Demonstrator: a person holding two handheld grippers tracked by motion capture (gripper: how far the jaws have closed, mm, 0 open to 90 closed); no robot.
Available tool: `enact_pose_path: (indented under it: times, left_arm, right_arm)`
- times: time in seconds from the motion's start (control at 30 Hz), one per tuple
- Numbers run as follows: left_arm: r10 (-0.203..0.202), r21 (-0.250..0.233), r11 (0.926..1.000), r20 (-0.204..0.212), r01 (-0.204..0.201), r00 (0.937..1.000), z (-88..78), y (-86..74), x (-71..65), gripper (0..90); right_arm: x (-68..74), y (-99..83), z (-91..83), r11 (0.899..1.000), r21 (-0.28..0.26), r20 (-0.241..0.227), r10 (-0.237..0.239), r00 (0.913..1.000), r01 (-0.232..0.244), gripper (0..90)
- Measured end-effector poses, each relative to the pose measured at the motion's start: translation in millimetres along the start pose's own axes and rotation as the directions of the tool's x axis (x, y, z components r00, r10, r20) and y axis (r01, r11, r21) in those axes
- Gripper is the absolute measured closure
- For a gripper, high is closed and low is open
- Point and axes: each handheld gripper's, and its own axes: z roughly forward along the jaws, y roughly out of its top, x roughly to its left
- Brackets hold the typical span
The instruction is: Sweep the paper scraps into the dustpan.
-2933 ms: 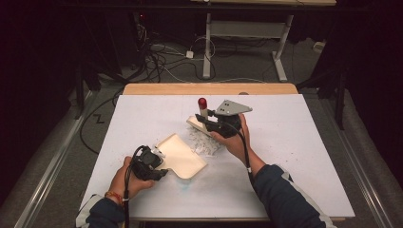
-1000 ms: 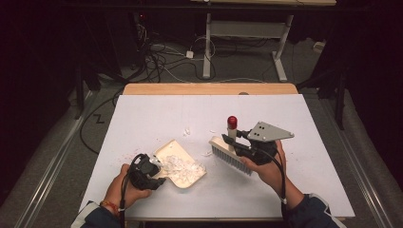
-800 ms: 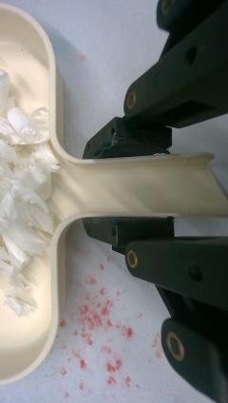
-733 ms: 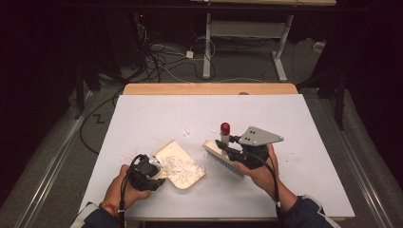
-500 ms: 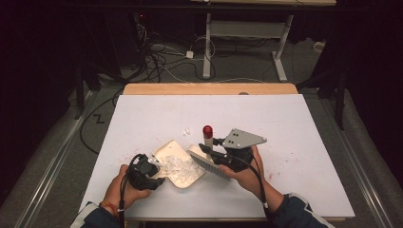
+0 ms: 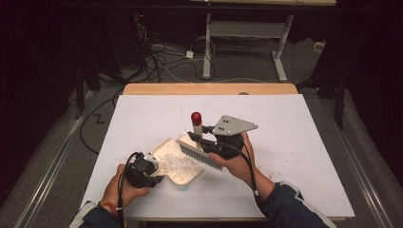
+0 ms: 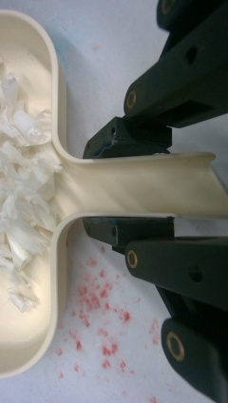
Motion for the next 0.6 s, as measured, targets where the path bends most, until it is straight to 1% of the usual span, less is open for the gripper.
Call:
enact_pose_path:
  times: [0.07, 0.1, 0.13, 0.2, 0.23, 0.27, 0.3, 0.33, 0.37, 0.4, 0.47, 0.5, 0.57, 0.6]
  left_arm:
    - [-0.005, 0.001, 1.0000, 0.004, 0.005, 1.0000, 0.5, 0.3, 0.8, 63.5]
    - [-0.014, -0.007, 0.9999, 0.002, 0.014, 0.9999, 0.9, 0.3, 0.7, 63.5]
    - [-0.008, -0.001, 1.0000, 0.004, 0.008, 1.0000, 1.0, 0.5, 1.6, 63.5]
    - [-0.006, 0.001, 1.0000, 0.007, 0.006, 1.0000, 1.2, 0.5, 2.9, 63.5]
    - [-0.006, 0.003, 1.0000, 0.007, 0.006, 1.0000, 1.6, 0.5, 3.4, 63.5]
    - [-0.005, 0.005, 1.0000, 0.009, 0.005, 0.9999, 2.1, 0.6, 3.9, 63.5]
    - [-0.005, 0.007, 1.0000, 0.010, 0.005, 0.9999, 2.6, 0.9, 4.3, 63.5]
    - [-0.005, 0.004, 1.0000, 0.006, 0.005, 1.0000, 2.7, 1.4, 4.3, 63.5]
    - [0.000, 0.005, 1.0000, 0.002, 0.000, 1.0000, 2.6, 1.8, 4.3, 63.5]
    - [0.000, 0.006, 1.0000, 0.003, 0.000, 1.0000, 2.9, 2.1, 4.2, 63.5]
    - [-0.001, 0.007, 1.0000, 0.004, 0.001, 1.0000, 3.3, 2.3, 3.8, 63.5]
    - [0.003, 0.008, 1.0000, 0.001, -0.003, 1.0000, 3.2, 2.4, 3.9, 63.5]
    - [0.003, 0.008, 1.0000, -0.001, -0.003, 1.0000, 3.2, 2.4, 3.7, 63.5]
    - [0.004, 0.008, 1.0000, -0.001, -0.004, 1.0000, 3.2, 2.5, 3.8, 63.5]
  right_arm:
    - [-6.4, 4.2, 6.1, 1.000, 0.003, 0.016, -0.015, 0.9998, 0.015, 69.6]
    - [-11.6, 5.5, 9.8, 1.000, 0.000, 0.024, -0.013, 0.9996, 0.013, 69.6]
    - [-17.0, 6.3, 13.7, 1.000, -0.004, 0.035, -0.005, 0.9994, 0.005, 69.6]
    - [-28.2, 6.4, 22.6, 1.000, 0.000, 0.051, -0.017, 0.9986, 0.017, 69.6]
    - [-33.8, 5.7, 27.0, 1.000, -0.002, 0.068, -0.015, 0.9975, 0.016, 69.6]
    - [-38.9, 5.4, 31.8, 1.000, 0.008, 0.081, -0.023, 0.9965, 0.023, 69.6]
    - [-43.8, 4.8, 37.1, 0.999, 0.021, 0.097, -0.044, 0.9943, 0.042, 69.6]
    - [-48.8, 3.4, 42.1, 0.999, 0.019, 0.109, -0.047, 0.9929, 0.045, 69.6]
    - [-53.7, 1.9, 47.1, 0.999, 0.027, 0.125, -0.041, 0.9913, 0.038, 69.6]
    - [-58.9, 0.1, 52.1, 0.999, 0.039, 0.131, -0.043, 0.9904, 0.038, 69.6]
    - [-68.2, -6.2, 61.4, 0.999, 0.030, 0.143, -0.045, 0.9888, 0.041, 69.6]
    - [-71.7, -9.3, 66.9, 0.998, 0.046, 0.158, -0.056, 0.9859, 0.049, 69.6]
    - [-75.8, -15.4, 77.4, 0.993, 0.078, 0.189, -0.101, 0.9767, 0.088, 69.6]
    - [-77.1, -17.8, 81.5, 0.992, 0.086, 0.199, -0.105, 0.9744, 0.090, 69.6]
